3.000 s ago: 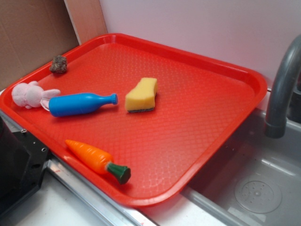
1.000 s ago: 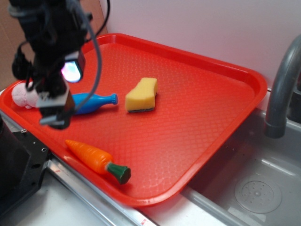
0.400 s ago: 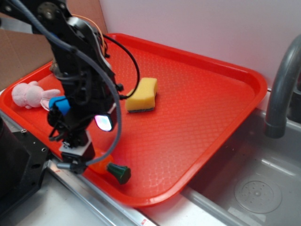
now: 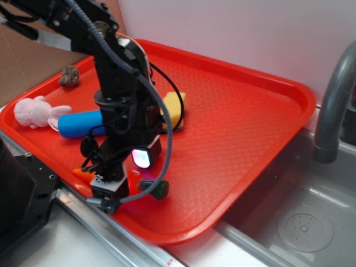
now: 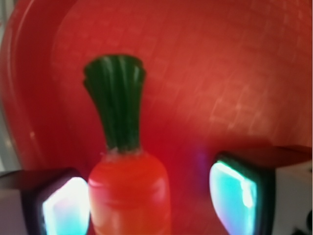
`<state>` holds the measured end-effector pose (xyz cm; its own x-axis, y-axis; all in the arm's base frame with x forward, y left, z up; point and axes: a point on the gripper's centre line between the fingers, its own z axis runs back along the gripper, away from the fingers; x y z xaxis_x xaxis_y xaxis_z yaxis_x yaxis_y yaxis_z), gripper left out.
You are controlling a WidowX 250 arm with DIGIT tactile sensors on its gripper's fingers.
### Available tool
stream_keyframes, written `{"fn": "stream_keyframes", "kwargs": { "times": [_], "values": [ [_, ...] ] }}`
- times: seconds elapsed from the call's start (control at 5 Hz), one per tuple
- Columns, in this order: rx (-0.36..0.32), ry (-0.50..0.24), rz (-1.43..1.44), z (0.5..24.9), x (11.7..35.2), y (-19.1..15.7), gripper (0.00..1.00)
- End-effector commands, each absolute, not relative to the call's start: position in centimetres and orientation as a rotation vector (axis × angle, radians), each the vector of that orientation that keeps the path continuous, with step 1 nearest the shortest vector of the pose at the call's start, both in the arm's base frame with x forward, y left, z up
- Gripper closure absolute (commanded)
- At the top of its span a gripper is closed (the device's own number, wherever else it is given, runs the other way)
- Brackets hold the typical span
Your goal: Grab the carrot.
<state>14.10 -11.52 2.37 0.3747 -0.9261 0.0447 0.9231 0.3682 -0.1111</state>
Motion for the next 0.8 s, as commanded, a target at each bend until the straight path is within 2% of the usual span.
{"fn": "stream_keyframes", "kwargs": {
  "times": [0.0, 0.2, 0.4, 0.6],
  "values": [
    [-0.063, 0.052, -1.145, 2.9, 15.6, -9.4, 0.0],
    [0.006, 0.14, -0.955, 3.0, 15.1, -9.2, 0.03],
    [0.084, 0.227, -0.698, 2.5, 13.7, -10.1, 1.0],
    [0.063, 0.251, -0.543, 1.9, 13.0, -11.2, 1.0]
  ]
}}
